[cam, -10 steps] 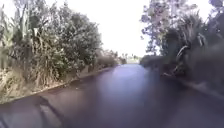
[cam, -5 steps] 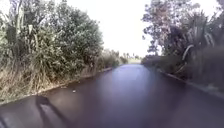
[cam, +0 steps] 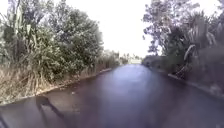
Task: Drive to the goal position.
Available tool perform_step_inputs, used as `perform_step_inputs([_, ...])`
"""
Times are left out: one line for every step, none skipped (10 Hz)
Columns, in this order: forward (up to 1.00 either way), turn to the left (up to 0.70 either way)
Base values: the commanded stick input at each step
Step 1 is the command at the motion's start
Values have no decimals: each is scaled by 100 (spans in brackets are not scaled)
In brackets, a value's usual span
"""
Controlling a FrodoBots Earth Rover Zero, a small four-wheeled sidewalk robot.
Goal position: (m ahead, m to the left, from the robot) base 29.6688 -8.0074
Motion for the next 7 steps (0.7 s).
perform_step_inputs([6, 0])
perform_step_inputs([6, 0])
perform_step_inputs([6, 0])
perform_step_inputs([6, 0])
perform_step_inputs([6, 0])
perform_step_inputs([6, 0])
perform_step_inputs([6, 0])
